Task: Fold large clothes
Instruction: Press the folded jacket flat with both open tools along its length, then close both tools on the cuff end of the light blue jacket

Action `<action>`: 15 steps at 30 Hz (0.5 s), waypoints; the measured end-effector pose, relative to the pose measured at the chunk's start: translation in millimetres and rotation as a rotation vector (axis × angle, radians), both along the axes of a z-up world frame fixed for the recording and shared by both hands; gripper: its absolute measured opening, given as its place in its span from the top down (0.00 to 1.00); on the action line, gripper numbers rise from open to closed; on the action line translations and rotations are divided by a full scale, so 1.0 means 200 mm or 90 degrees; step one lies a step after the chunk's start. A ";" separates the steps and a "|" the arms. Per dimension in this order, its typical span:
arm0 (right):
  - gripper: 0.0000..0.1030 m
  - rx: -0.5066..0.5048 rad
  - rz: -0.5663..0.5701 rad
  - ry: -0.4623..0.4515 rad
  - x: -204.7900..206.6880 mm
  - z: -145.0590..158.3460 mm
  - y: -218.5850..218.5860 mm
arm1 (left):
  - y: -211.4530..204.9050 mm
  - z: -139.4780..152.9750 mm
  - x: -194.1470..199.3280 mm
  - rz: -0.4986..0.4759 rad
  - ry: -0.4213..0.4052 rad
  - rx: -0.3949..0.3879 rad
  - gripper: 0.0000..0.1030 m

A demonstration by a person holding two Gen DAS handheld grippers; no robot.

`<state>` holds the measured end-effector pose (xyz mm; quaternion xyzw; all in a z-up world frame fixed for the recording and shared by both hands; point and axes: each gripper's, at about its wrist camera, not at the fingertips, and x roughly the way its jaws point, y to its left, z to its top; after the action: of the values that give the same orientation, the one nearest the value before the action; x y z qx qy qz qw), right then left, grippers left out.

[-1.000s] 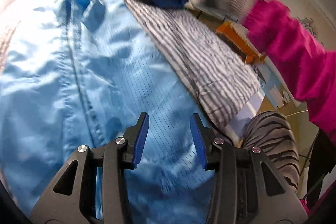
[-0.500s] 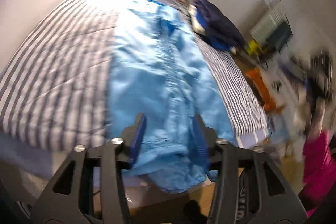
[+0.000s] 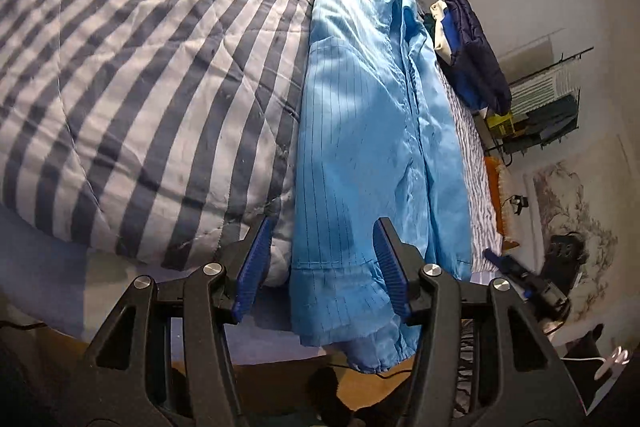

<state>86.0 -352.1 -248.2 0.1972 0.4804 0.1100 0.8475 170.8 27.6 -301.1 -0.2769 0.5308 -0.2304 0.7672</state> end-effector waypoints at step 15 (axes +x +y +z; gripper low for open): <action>0.49 0.177 0.058 0.071 0.06 -0.25 0.13 | -0.19 -0.06 -0.08 -0.089 0.048 -0.045 0.82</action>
<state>98.5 -327.0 -297.9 0.2961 0.5155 0.2028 0.7781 155.4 -10.7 -312.3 -0.2742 0.5692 -0.2911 0.7183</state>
